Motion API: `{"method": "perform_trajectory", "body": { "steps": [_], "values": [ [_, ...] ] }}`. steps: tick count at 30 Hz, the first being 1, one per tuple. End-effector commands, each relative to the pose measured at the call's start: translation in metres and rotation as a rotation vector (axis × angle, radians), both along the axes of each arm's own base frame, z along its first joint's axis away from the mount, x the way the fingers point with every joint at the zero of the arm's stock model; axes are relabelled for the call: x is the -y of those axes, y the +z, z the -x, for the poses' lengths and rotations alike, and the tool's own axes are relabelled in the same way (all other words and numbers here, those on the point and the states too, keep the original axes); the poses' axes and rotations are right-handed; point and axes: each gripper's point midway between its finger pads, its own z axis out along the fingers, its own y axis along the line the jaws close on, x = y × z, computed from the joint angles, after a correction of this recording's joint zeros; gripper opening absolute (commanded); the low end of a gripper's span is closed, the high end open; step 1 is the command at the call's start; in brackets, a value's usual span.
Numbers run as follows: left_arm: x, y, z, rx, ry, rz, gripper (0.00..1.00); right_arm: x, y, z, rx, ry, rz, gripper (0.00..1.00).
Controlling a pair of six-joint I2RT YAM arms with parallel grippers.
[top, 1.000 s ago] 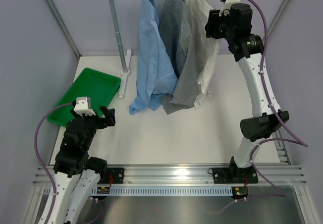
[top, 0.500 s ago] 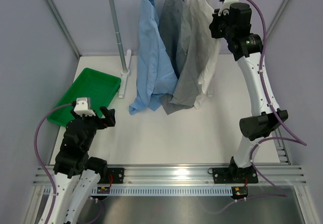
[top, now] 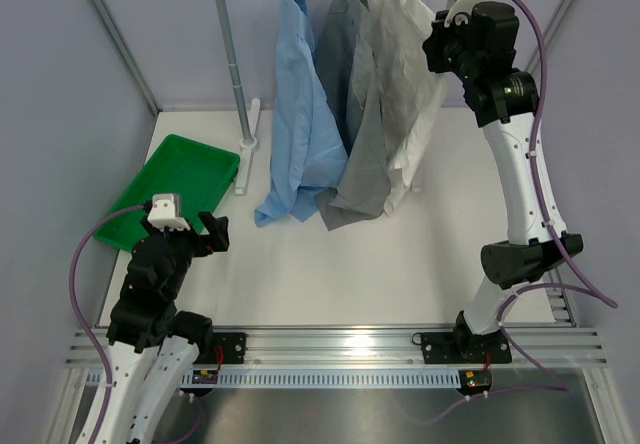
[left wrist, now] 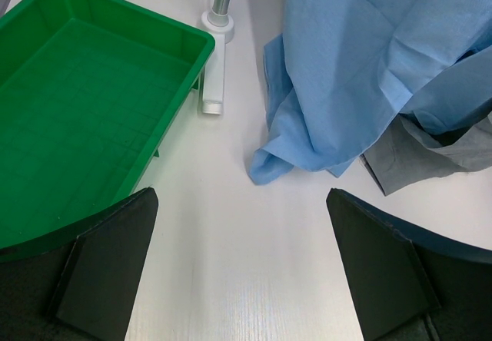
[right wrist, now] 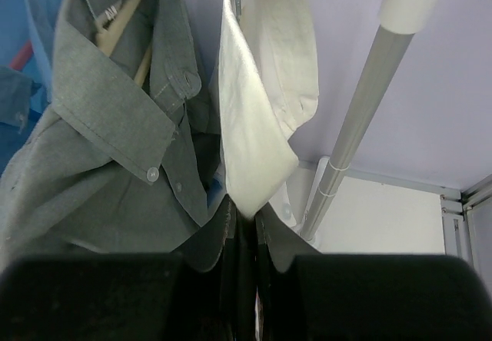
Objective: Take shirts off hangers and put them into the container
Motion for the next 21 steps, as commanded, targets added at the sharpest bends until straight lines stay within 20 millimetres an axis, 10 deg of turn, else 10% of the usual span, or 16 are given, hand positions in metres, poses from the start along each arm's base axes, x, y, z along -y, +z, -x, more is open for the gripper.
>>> {"method": "perform_trajectory", "body": {
  "steps": [1,21],
  "values": [
    [-0.001,0.015,-0.004,0.064,0.010,0.006,0.99,0.002,0.073,0.035,0.198,0.023,-0.029,0.00],
    [-0.001,0.014,-0.004,0.055,0.008,0.004,0.99,0.027,-0.028,0.093,0.029,-0.056,-0.051,0.00]
  ]
}}
